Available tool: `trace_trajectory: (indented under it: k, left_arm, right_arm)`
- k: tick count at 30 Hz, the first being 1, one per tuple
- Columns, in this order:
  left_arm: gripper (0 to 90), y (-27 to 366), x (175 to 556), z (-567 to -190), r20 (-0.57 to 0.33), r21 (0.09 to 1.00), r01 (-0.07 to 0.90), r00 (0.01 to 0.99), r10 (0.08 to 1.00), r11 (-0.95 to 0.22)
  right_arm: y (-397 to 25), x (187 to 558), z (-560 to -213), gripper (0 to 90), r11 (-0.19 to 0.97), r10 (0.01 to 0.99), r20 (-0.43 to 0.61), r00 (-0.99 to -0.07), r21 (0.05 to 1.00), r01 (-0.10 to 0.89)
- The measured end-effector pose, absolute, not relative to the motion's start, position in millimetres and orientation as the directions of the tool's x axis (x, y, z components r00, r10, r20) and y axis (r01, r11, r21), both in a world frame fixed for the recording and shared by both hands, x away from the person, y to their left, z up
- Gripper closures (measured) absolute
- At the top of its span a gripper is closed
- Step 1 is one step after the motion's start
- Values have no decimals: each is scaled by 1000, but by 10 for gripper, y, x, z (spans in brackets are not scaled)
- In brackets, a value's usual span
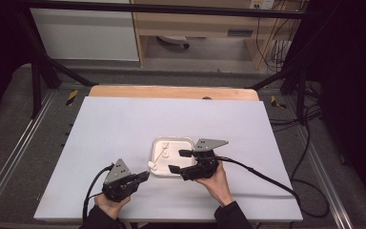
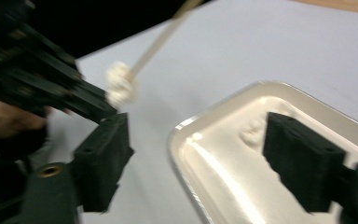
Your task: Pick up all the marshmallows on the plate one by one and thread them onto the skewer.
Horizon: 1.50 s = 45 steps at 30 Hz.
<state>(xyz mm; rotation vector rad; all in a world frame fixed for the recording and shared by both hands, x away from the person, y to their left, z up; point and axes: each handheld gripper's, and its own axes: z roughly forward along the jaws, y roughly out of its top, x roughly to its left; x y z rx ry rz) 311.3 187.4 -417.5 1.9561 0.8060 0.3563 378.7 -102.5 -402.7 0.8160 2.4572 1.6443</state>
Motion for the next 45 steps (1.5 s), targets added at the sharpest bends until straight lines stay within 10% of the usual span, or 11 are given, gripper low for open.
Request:
trace_trajectory:
  k: [14, 45]
  left_arm:
    - [883, 2061, 3176, -4213, -104, 860, 411, 722, 684, -304]
    - [883, 2079, 3206, -4228, -111, 853, 425, 716, 690, -304]
  right_arm:
    - [-735, 4149, -4131, 133, 390, 617, 112, -779, 817, 426]
    - [-337, 4412, -4487, 705, 550, 576, 25, -817, 727, 411]
